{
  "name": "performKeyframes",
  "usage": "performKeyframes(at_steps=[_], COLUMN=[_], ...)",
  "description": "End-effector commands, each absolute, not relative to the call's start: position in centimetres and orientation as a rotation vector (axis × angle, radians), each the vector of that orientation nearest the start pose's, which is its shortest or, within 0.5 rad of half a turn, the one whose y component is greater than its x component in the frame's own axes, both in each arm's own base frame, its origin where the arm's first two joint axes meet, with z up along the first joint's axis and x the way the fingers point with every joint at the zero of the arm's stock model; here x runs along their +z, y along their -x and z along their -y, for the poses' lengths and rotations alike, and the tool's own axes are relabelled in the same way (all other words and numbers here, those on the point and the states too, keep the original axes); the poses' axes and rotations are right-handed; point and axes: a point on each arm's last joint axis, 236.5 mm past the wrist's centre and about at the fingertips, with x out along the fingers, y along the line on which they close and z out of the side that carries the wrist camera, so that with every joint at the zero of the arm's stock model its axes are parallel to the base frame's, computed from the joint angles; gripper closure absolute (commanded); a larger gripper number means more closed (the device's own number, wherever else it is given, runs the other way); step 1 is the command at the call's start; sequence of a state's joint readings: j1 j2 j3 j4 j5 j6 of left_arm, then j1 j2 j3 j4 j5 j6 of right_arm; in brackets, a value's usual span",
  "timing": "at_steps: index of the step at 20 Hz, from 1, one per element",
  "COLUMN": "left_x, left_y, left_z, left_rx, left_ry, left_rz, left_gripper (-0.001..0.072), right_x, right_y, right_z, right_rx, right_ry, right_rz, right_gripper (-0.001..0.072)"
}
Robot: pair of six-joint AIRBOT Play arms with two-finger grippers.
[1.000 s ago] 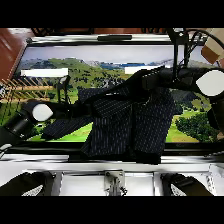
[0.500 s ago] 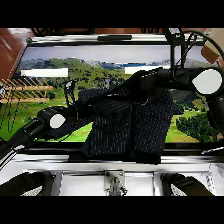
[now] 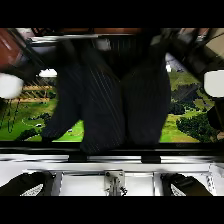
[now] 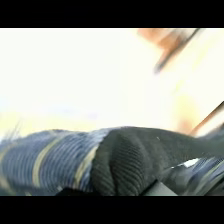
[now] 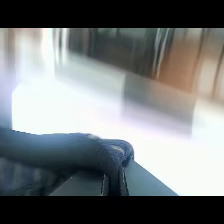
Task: Fold the shirts.
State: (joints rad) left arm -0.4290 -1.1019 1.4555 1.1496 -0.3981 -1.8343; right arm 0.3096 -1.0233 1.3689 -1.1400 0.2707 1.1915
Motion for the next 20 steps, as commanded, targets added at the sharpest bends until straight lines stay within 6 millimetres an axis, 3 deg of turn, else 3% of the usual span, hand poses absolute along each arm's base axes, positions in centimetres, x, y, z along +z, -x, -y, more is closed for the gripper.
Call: performKeyframes(at_steps=[1,2,3,4,5,6,8,10,11,13,14,16,17,18,20], left_x=[56.2,59.3,60.7,60.7,59.3,56.9,49.0,38.4,32.4,20.5,15.6,9.5,8.1,7.6,9.0], left_y=[-35.0,-31.9,-29.5,-27.9,-27.3,-27.5,-29.8,-32.2,-32.7,-31.9,-30.6,-27.1,-25.6,-24.7,-23.7], left_z=[20.0,20.1,20.7,21.5,22.3,23.3,24.7,24.7,24.2,23.2,23.7,24.9,25.1,25.0,24.7], left_rx=[-0.699,-0.741,-0.781,-0.815,-0.842,-0.857,-0.817,-0.706,-0.64,-0.532,-0.523,-0.576,-0.601,-0.626,-0.657], left_ry=[0.649,0.581,0.514,0.451,0.408,0.365,0.3,0.24,0.2,0.154,0.178,0.215,0.218,0.208,0.181], left_rz=[0.22,0.298,0.32,0.295,0.222,0.123,-0.156,-0.488,-0.665,-1.003,-1.129,-1.315,-1.369,-1.395,-1.394], left_gripper=[0.0642,0.0641,0.0641,0.0641,0.0641,0.0641,0.0642,0.0642,0.0642,0.0642,0.0642,0.0642,0.0642,0.0642,0.0642], right_x=[54.8,57.6,59.3,59.9,59.2,57.2,49.0,37.7,31.7,21.5,17.6,12.8,11.5,11.2,12.3], right_y=[-37.0,-34.5,-32.5,-31.2,-30.9,-31.6,-33.7,-34.7,-34.2,-31.7,-30.0,-27.8,-27.6,-27.8,-28.6], right_z=[-10.3,-10.4,-11.0,-11.9,-13.1,-14.5,-17.6,-18.4,-18.2,-18.4,-19.2,-20.5,-20.1,-19.6,-19.3], right_rx=[0.246,0.233,0.236,0.254,0.298,0.355,0.478,0.548,0.563,0.601,0.645,0.704,0.686,0.661,0.637], right_ry=[-0.301,-0.219,-0.128,-0.058,-0.022,0.016,0.159,0.267,0.274,0.24,0.206,0.143,0.142,0.154,0.158], right_rz=[0.686,0.791,0.85,0.86,0.8,0.677,0.303,-0.15,-0.397,-0.808,-0.953,-1.103,-1.137,-1.142,-1.094], right_gripper=[0.0607,0.0607,0.0606,0.0606,0.0606,0.0606,0.0606,0.0606,0.0607,0.0607,0.0607,0.0607,0.0607,0.0606,0.0606])
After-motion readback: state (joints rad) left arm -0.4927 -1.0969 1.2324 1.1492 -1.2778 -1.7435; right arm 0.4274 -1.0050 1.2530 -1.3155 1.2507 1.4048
